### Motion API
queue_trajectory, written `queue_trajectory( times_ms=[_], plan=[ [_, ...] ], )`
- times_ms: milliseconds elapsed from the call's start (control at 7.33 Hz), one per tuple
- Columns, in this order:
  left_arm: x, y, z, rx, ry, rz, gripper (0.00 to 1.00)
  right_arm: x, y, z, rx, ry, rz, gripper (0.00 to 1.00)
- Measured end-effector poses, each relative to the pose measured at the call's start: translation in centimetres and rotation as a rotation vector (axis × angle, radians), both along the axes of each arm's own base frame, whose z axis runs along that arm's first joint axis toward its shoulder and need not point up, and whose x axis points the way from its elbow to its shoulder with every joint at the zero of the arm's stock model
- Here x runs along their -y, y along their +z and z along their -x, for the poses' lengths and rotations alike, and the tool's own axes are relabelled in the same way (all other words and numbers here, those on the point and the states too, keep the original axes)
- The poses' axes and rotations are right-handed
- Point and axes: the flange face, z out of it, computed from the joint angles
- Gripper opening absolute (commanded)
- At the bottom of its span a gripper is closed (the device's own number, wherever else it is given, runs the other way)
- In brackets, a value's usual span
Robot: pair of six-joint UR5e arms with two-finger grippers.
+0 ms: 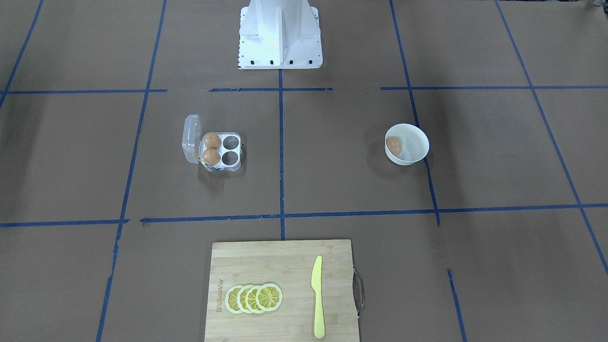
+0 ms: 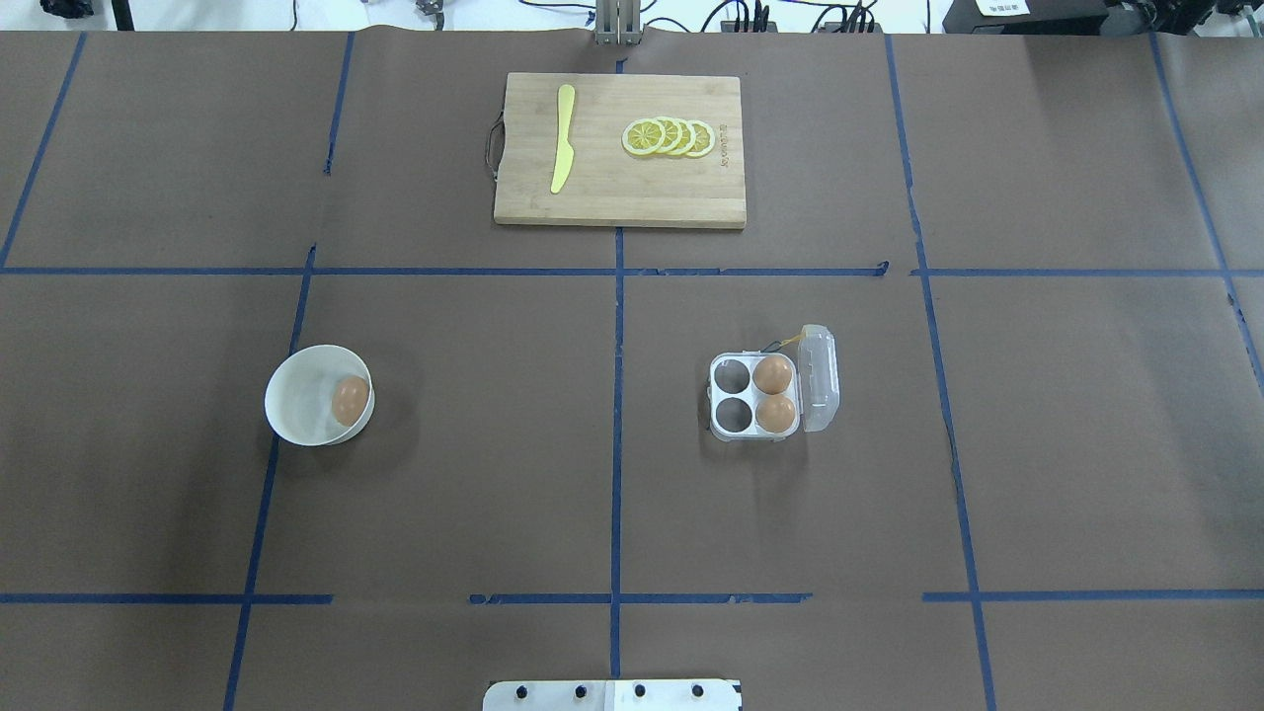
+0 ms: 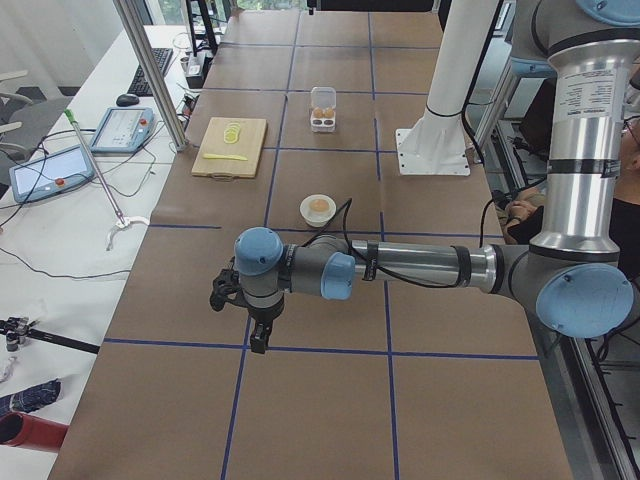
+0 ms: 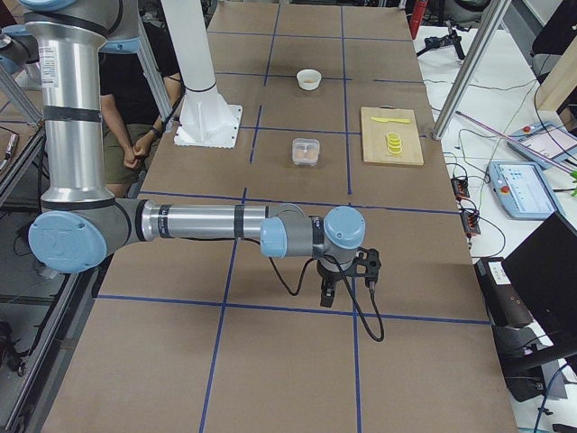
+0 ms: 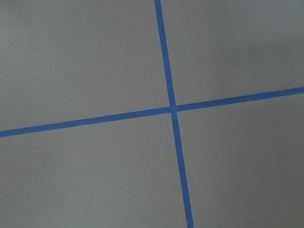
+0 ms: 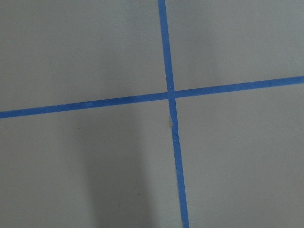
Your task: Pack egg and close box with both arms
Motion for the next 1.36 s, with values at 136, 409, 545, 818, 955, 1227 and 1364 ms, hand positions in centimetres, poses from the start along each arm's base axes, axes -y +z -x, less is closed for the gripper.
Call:
queue_trajectory(
  times_ms=[136,409,545,818,955,1227,1364],
  plan=[
    [0.1,-0.4,-0.1,-0.009,0.001,-0.006,1.00,0.0,-0.1,0.0,0.002,0.000,-0.002,1.00],
    [1.6,-5.0,-0.5,-0.046,0.005,-0.093,1.00,0.1,-0.7,0.0,0.010,0.003,-0.009,1.00],
    [2.9,-7.8,-1.2,-0.057,0.018,-0.167,1.00,0.2,-1.1,0.1,0.021,0.003,-0.016,1.00],
    [4.6,-11.3,-5.8,-0.087,0.082,-0.309,1.00,0.8,-2.9,0.4,0.040,-0.002,-0.048,1.00],
    [4.9,-12.7,-8.0,-0.104,0.104,-0.354,1.00,1.3,-3.8,0.5,0.043,-0.004,-0.066,1.00],
    [5.9,-15.9,-10.9,-0.127,0.146,-0.430,1.00,2.1,-4.8,0.6,0.045,-0.006,-0.086,1.00],
    [6.5,-17.2,-12.2,-0.138,0.159,-0.449,1.00,2.0,-4.7,0.6,0.046,-0.007,-0.086,1.00]
  ],
)
